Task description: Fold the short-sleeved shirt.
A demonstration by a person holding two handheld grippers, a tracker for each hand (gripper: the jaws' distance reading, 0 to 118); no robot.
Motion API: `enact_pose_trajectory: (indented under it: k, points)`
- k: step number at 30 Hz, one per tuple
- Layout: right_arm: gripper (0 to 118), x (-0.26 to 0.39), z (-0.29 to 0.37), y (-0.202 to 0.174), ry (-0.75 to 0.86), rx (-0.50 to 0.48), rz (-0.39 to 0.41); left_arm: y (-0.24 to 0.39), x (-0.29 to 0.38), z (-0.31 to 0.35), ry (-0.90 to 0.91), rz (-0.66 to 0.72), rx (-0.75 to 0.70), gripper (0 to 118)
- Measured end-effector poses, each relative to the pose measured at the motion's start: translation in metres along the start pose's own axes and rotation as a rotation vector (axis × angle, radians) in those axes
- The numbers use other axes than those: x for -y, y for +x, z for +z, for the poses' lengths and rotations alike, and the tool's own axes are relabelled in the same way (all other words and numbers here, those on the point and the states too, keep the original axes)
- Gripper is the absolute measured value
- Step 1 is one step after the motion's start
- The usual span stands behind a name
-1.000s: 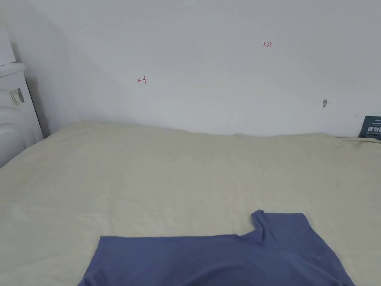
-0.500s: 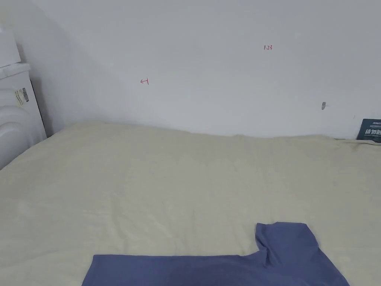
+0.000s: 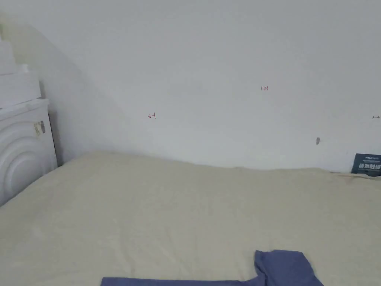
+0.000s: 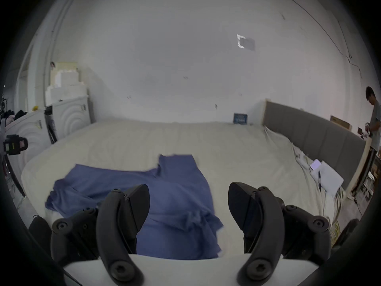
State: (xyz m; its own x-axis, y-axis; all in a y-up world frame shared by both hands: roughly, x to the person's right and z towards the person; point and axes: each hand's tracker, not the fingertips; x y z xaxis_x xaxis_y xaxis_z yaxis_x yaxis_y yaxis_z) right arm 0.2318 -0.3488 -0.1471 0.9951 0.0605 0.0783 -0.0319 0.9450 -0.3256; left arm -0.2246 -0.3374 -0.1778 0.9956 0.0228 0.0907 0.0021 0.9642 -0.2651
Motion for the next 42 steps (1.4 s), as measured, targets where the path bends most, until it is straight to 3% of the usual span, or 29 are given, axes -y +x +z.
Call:
enact_pose_trajectory:
  k: [4,6,7,8,9,12,14,15,18,32,38,42]
  points:
    - [82,0.001,0.003,-0.016,0.021,-0.029,-0.025,0.021,0.002,0.001,-0.002,0.032,0.07,71]
    - [78,0.004,0.004,-0.021,0.008,-0.054,-0.047,0.03,0.007,0.0,-0.022,0.006,0.066,60]
    - [72,0.007,0.005,-0.021,0.011,-0.064,-0.066,0.033,0.01,0.002,-0.022,0.004,0.071,48]
    - [58,0.01,0.006,-0.022,0.005,-0.073,-0.081,0.035,0.013,0.003,-0.026,-0.002,0.081,28]
    - [47,0.013,0.007,-0.023,-0.003,-0.083,-0.086,0.037,0.016,0.005,-0.032,-0.009,0.09,18]
    - [37,0.023,0.008,-0.025,-0.017,-0.083,-0.095,0.042,0.025,0.008,-0.062,-0.036,0.109,11]
    - [9,0.028,0.012,-0.026,-0.016,-0.097,-0.115,0.042,0.03,0.01,-0.076,-0.04,0.124,2]
    - [1,0.03,0.012,-0.026,-0.02,-0.102,-0.122,0.043,0.033,0.011,-0.081,-0.036,0.125,0]
    - [0,0.032,0.013,-0.026,-0.029,-0.119,-0.147,0.044,0.04,0.013,-0.087,-0.046,0.104,0]
    - [0,0.027,0.013,-0.032,-0.015,-0.122,-0.12,0.035,0.04,0.006,-0.104,-0.024,0.063,0]
    - [0,0.032,0.009,-0.033,-0.046,-0.15,-0.15,0.015,0.04,-0.053,-0.208,0.049,0.048,1]
    - [0,0.04,0.003,-0.03,-0.08,-0.158,-0.169,-0.011,0.036,-0.121,-0.247,0.152,0.074,14]
